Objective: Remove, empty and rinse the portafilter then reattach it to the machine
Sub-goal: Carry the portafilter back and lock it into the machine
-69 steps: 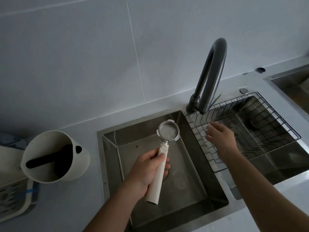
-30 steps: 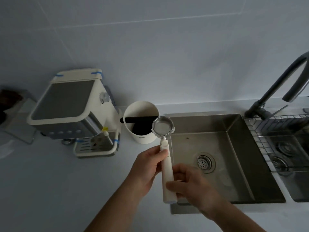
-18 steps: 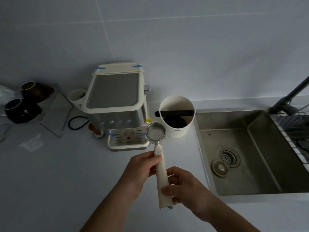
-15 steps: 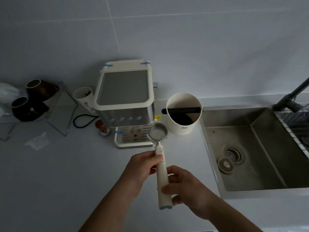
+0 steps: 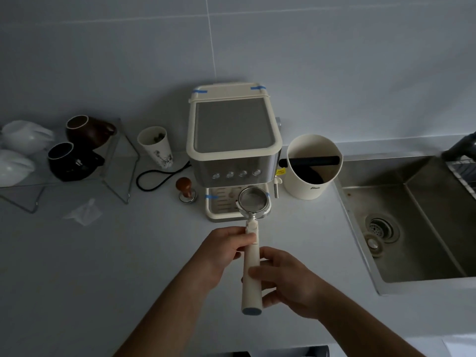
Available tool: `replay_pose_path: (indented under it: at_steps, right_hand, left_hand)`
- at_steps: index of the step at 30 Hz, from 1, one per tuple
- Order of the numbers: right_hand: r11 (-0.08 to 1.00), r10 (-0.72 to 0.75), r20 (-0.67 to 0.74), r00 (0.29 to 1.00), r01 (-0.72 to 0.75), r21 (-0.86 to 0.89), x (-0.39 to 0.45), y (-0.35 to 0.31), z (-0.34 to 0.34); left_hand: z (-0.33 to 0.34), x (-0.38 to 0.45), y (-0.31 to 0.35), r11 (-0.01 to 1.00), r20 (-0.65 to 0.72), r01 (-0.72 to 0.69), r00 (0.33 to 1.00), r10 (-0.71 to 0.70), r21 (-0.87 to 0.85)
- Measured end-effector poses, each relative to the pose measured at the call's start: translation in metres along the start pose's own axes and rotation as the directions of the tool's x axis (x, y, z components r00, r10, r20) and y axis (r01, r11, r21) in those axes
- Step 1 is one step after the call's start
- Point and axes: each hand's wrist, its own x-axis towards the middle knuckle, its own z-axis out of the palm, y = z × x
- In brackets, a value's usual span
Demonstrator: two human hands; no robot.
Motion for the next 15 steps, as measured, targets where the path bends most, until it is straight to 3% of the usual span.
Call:
replay_pose_path:
  at_steps: [5, 9, 12, 15]
  right_hand:
    - [0.999, 0.024, 0.038, 0.999, -0.023, -0.025, 0.016, 0.001, -0.001]
    - [0.999, 0.033, 0.055, 0.998, -0.032, -0.025, 0.03, 0.006, -0.001]
    - [0.998, 0.052, 0.049, 0.997, -0.051, -0.031, 0.039, 0.008, -0.001]
    - [0.998, 0.055, 0.04, 0.998, -0.054, -0.028, 0.049, 0.01, -0.001]
  left_hand:
    - [-0.009, 0.004, 0.0, 0.995, 0.031, 0.038, 0.999, -0.041, 0.087]
    - [-0.014, 0.001, 0.002, 0.964, 0.026, 0.015, 0.999, -0.023, 0.266]
    - [-0.03, -0.008, 0.012, 0.861, -0.094, -0.066, 0.987, 0.13, 0.503]
    - [-0.054, -0.02, 0.032, 0.751, -0.146, -0.281, 0.883, 0.446, 0.597]
